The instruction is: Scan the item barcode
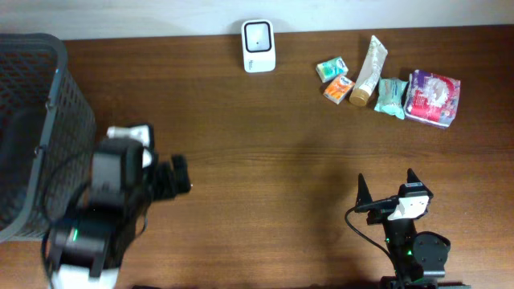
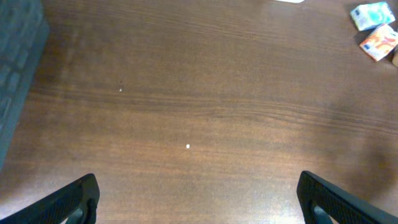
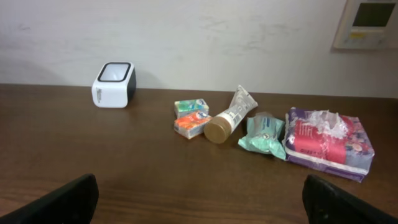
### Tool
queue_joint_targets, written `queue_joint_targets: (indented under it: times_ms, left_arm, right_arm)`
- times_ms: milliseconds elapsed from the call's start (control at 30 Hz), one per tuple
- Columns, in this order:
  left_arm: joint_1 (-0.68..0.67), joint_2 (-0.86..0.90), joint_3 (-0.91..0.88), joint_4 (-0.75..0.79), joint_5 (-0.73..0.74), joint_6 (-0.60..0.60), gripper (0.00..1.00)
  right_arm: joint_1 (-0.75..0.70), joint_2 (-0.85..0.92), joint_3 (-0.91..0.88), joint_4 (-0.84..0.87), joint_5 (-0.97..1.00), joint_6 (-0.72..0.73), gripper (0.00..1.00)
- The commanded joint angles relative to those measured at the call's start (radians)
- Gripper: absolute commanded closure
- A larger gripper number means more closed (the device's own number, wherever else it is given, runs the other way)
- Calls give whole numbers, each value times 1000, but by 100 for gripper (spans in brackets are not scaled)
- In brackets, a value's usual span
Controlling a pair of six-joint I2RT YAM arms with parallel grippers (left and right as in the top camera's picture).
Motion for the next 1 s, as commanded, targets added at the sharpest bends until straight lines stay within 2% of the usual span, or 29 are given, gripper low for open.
queue_joint_targets:
  times_ms: [0, 133, 233, 333, 400, 500, 567, 633, 833, 967]
  left_arm:
    - [2, -222, -136, 3, -11, 15, 1]
    - [2, -362, -306, 91, -18, 61, 1]
    - [3, -547, -572, 377, 0, 160, 1]
    - [20, -649, -727, 562, 16, 189, 1]
    - [68, -686, -823, 724, 89, 249, 1]
    - [140, -761, -975, 932, 153, 248, 1]
    - [154, -846, -1049, 1005, 174, 248, 1]
    - [165, -942, -1102, 1030, 174, 247, 1]
    - [186, -941, -1102, 943, 123, 319, 1]
    - [186, -941, -1102, 938, 86, 298, 1]
  right_arm:
    - [5, -8, -8, -3, 9, -7, 1]
    - [5, -8, -8, -3, 9, -7, 1]
    - [5, -8, -8, -3, 9, -7, 1]
    - [5, -8, -8, -3, 9, -7, 2]
    - [5, -8, -8, -3, 9, -7, 2]
    - [5, -8, -8, -3, 9, -7, 1]
    - [5, -8, -8, -3, 9, -7, 2]
    - [5, -8, -8, -3, 9, -7, 1]
    - [5, -8, -8, -3, 9, -7, 1]
    - [5, -8, -8, -3, 9, -7, 1]
